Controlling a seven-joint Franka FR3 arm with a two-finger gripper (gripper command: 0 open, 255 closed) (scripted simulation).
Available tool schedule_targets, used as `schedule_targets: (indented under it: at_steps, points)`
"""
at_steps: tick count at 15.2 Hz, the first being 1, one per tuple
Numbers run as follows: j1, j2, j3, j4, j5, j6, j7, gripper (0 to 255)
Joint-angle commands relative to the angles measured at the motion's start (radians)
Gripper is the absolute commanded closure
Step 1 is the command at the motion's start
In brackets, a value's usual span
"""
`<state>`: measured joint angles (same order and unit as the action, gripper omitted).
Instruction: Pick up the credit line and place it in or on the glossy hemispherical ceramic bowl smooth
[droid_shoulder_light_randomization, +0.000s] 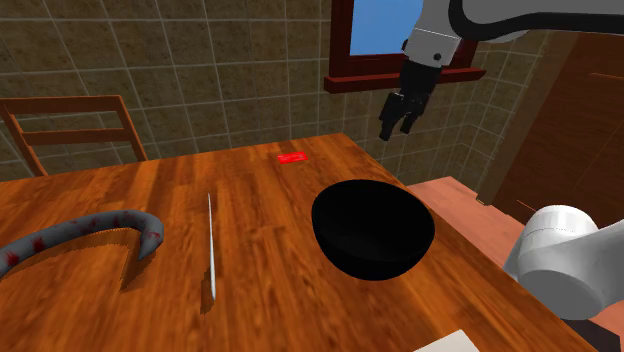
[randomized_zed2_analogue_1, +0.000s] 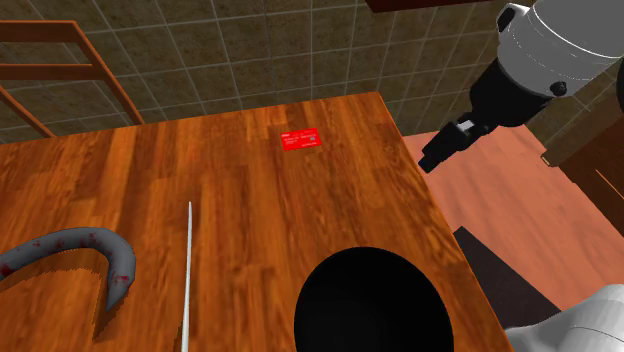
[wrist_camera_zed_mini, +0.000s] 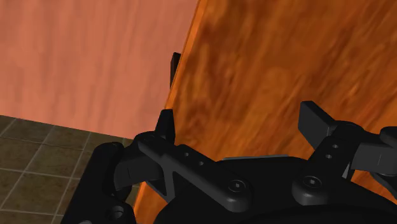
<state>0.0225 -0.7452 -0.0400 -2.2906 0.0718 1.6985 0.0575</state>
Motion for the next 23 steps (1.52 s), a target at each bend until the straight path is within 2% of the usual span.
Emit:
schedule_targets:
  at_steps: [1, 7, 13, 18, 23]
  points:
    - [0.000, 0.000, 0.000, 0.000, 0.000, 0.000, 0.000, 0]
    - [0.100, 0.143, -0.120, -0.017, 0.035, 0.236, -0.322, 0]
    - [0.228, 0.331, -0.237, 0.051, 0.144, 0.404, -0.671, 0]
    - [0.334, 0.504, -0.317, 0.162, 0.297, 0.466, -0.986, 0]
    - [0.401, 0.678, -0.356, 0.310, 0.475, 0.452, -1.296, 0]
